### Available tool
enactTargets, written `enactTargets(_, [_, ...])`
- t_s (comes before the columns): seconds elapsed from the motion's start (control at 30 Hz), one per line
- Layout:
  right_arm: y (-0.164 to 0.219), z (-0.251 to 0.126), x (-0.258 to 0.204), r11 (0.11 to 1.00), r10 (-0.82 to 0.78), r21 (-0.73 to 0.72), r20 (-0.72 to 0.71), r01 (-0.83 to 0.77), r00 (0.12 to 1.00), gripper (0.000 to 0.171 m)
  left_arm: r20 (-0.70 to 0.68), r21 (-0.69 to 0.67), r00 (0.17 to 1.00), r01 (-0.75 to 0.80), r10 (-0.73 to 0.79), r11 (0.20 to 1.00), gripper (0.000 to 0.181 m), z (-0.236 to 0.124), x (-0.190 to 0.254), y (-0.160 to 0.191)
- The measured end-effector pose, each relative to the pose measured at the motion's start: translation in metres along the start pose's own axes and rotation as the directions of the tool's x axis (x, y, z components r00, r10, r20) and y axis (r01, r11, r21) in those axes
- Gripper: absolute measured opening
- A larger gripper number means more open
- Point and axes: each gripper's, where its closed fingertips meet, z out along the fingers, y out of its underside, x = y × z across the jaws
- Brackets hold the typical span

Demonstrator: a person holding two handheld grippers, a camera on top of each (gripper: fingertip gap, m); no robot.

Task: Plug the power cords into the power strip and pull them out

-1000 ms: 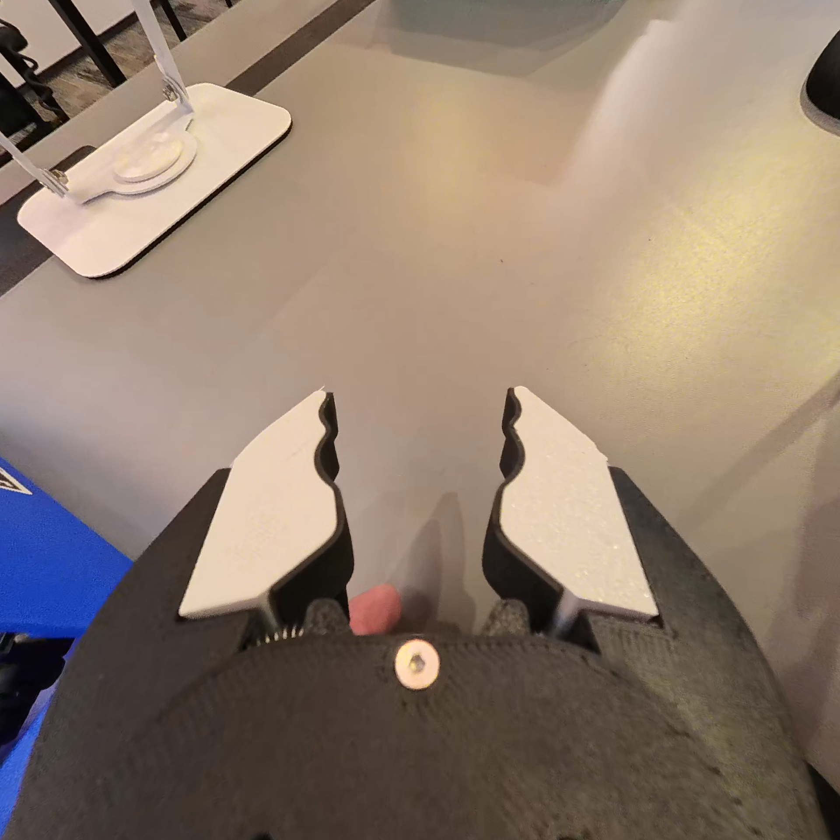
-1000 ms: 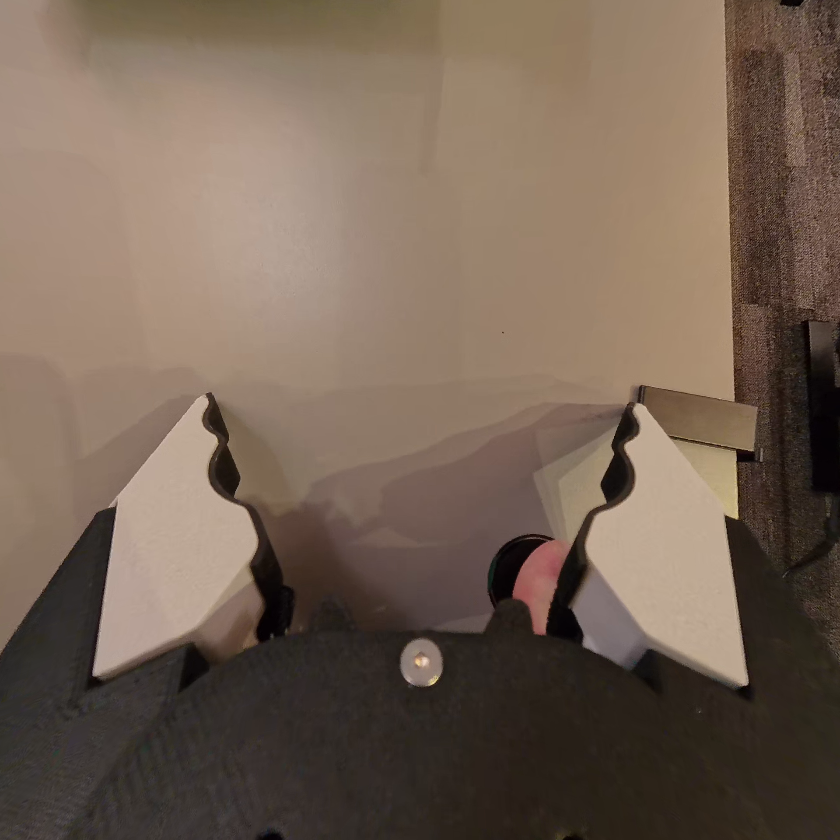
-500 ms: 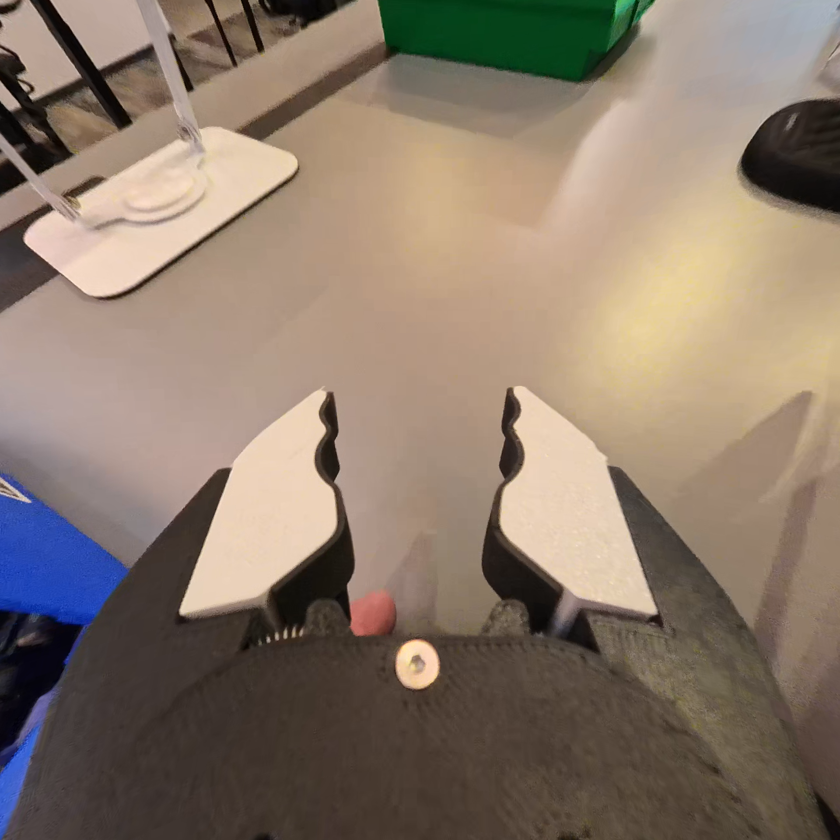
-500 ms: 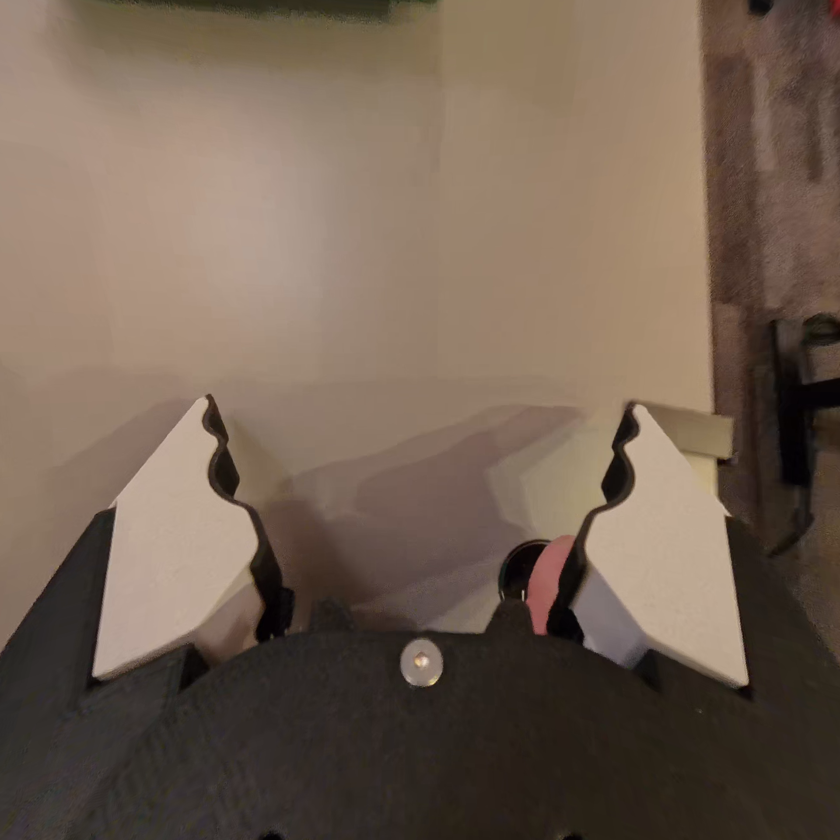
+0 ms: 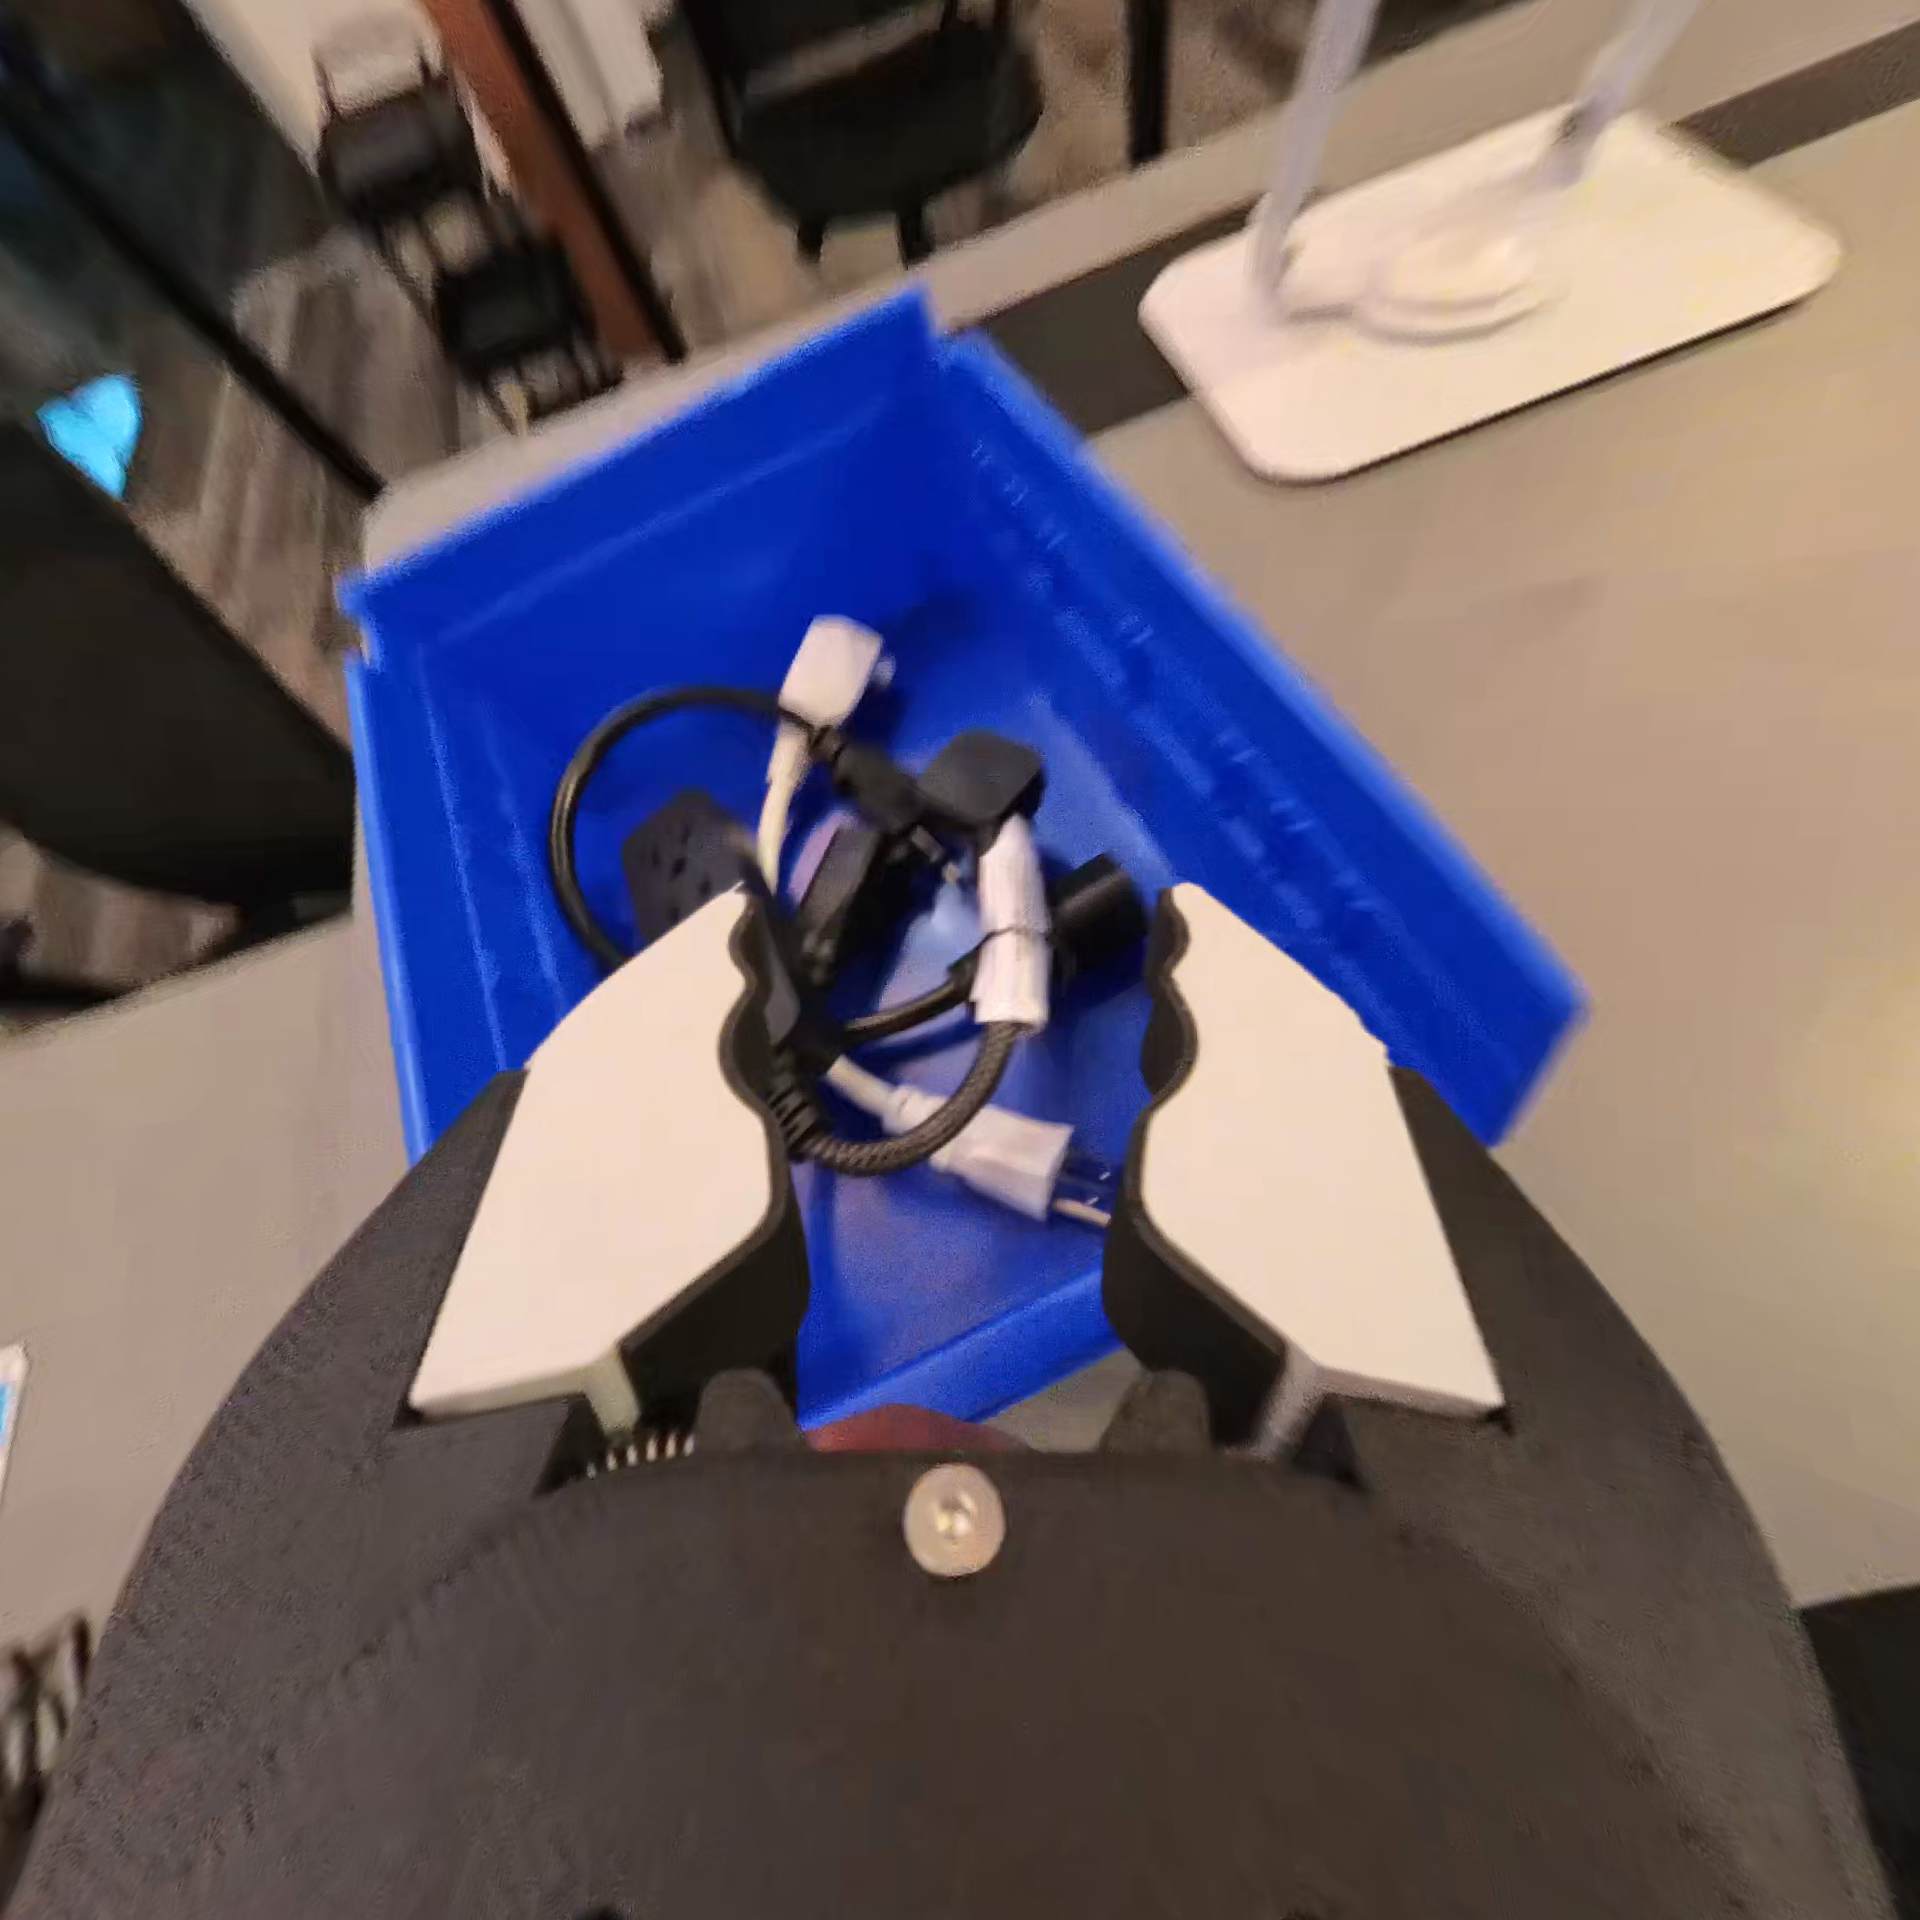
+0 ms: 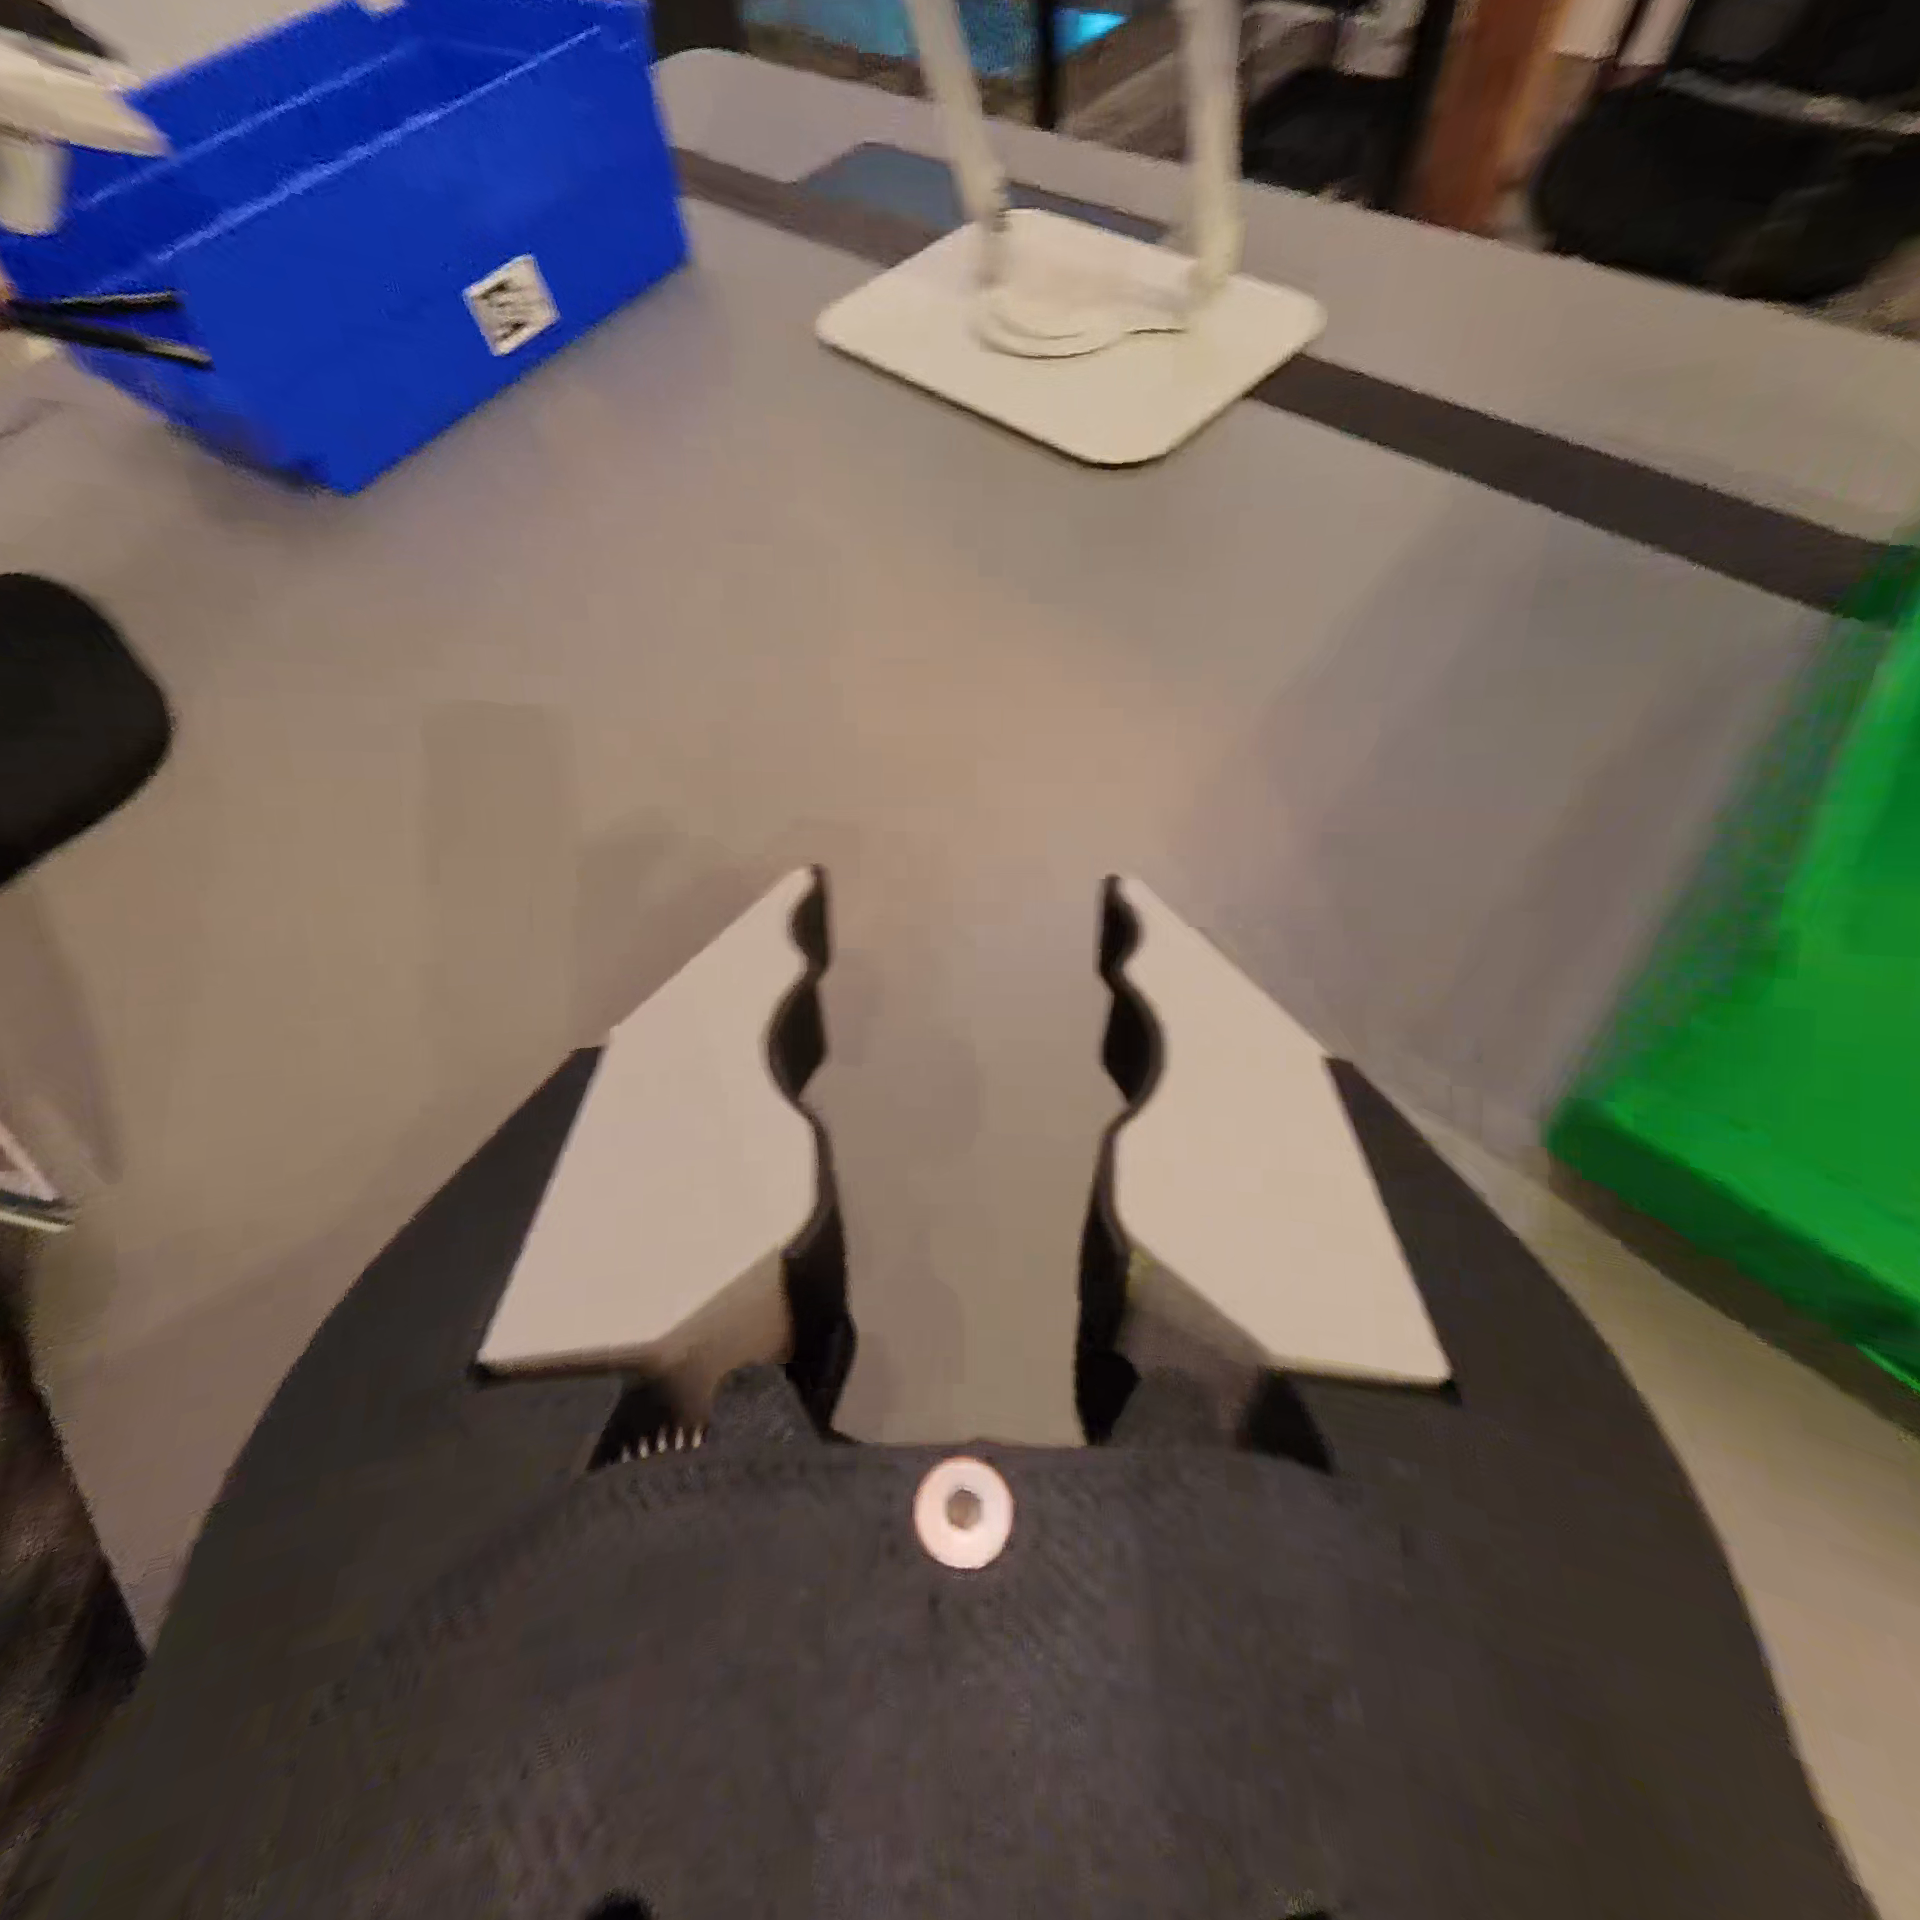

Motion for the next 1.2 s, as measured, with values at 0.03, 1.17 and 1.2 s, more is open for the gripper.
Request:
enactTargets(0.03, [0.001, 0.011, -0.007, 1.0, -0.009, -0.006, 0.031, 0.009, 0.999, 0.038, 0.002, -0.089, 0.998, 0.058, -0.058, 0.994, 0.072, 0.009, -0.012, 0.013])
enactTargets(1.17, [0.048, 0.073, -0.013, 0.981, -0.095, -0.165, 0.038, 0.101, 0.995, 0.089, 0.106, -0.323, 0.991, 0.111, -0.08, 0.94, 0.045, 0.041, -0.08, -0.001])
enactTargets(1.2, [0.048, 0.074, -0.012, 0.981, -0.096, -0.167, 0.038, 0.101, 0.995, 0.089, 0.109, -0.301, 0.992, 0.089, -0.058, 0.949, 0.045, 0.037, -0.083, -0.011])
